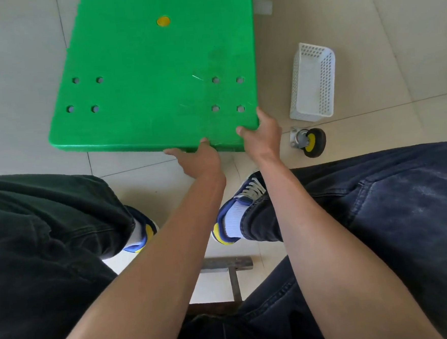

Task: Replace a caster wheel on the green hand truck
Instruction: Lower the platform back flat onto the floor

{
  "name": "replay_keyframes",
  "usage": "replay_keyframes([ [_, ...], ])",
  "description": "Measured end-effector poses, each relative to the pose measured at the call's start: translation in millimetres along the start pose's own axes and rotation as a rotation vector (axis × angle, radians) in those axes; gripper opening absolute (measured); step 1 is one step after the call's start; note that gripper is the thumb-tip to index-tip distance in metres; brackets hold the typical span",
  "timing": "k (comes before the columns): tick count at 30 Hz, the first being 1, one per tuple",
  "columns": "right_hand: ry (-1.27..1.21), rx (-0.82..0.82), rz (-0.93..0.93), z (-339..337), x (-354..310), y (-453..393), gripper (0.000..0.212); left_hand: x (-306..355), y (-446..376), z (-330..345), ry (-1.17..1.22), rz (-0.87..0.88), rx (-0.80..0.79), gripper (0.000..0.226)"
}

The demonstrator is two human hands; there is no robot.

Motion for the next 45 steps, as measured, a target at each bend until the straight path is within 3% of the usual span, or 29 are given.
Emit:
replay_keyframes([
  [5,-0.124,0.006,0.044,14,18,-6,0.045,2,-20,-2,0.028,0.074,-0.027,0.104],
  [11,-0.090,0.033,0.032,16,30,-5,0.050,-15,-18,10,0.068,-0.022,-0.115,0.108],
  [20,0.110,-0.032,0.016,34,57,-2,0.059,-31,-26,5,0.056,-0.078,-0.099,0.101],
  [27,0.186,-0.077,0.017,47,71,6,0.066,-39,-35,0,-0.020,-0.098,-0.189,0.087],
  [30,0.413,-0.151,-0.027,59,72,13,0.070,-39,-31,-6,-0.103,-0.078,-0.189,0.078],
  [34,0.723,-0.240,-0.116,74,71,23,0.075,-21,-24,-27,-0.291,0.077,-0.061,0.073],
  [38,0.766,-0.306,-0.122,79,80,25,0.070,18,-17,-37,-0.585,0.394,-0.007,0.067],
  [43,0.844,-0.355,-0.131,76,85,23,0.071,35,-31,-13,-1.458,0.870,-0.113,0.067],
  [45,0.861,-0.358,-0.141,73,84,23,0.071,23,-40,-9,-1.691,0.965,-0.186,0.069],
])
Point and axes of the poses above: each hand's wrist, its own y-axis away from the middle knuckle, its own z-axis out of the palm, x = y × z, the point moved 10 cm from there along -y, towards the middle knuckle, and after that the axes turned 10 degrees about -y, right-handed, at the moved point
